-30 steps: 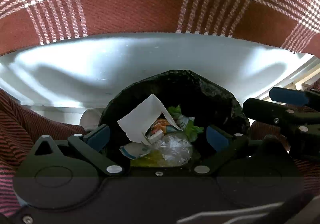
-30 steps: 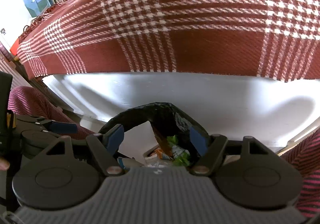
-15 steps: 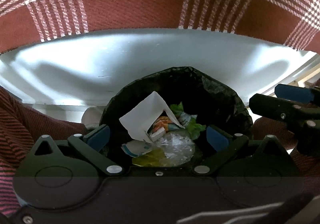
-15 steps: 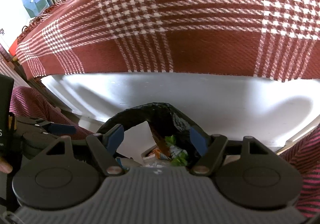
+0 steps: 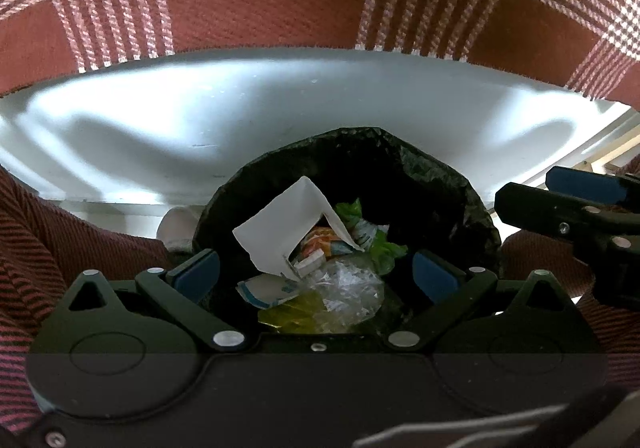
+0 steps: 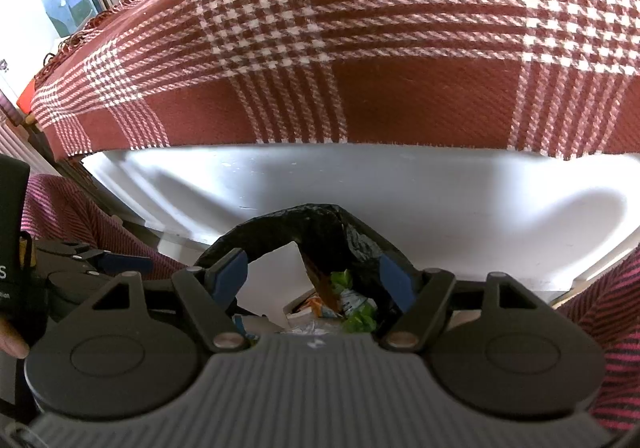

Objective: Collect trash

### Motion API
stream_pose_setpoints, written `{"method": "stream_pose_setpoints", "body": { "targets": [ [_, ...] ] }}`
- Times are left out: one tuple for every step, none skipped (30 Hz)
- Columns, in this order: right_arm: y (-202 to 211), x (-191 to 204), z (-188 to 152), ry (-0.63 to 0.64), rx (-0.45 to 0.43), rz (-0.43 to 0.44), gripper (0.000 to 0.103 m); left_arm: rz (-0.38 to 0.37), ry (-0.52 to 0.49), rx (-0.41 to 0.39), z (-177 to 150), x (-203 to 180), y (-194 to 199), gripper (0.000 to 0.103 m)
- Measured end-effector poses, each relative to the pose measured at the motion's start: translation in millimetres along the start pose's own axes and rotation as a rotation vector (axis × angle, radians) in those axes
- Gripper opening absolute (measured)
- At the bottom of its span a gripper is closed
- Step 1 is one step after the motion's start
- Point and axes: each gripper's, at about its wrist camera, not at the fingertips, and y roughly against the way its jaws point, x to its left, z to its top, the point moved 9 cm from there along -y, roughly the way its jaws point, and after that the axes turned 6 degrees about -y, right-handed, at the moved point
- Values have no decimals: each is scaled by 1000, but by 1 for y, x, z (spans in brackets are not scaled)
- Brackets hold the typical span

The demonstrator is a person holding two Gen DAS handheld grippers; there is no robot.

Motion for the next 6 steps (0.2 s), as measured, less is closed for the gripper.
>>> {"method": "stream_pose_setpoints", "body": {
  "targets": [
    [0,0,0,-1,0,0,83,0,-1,-2,0,0,0,103],
    [0,0,0,-1,0,-1,83,2,0,-4,0,0,0,103],
    [0,0,0,-2,-1,-2,83,5,2,-5,0,0,1,103],
    [0,0,0,-2,-1,-1,83,6,2,-5,0,0,1,103],
    [0,1,0,-3,-1,-1,83,8,2,-6,0,0,2,103],
    [0,1,0,-3,-2,-2,83,11,2,-6,1,1,3,103]
  ]
}}
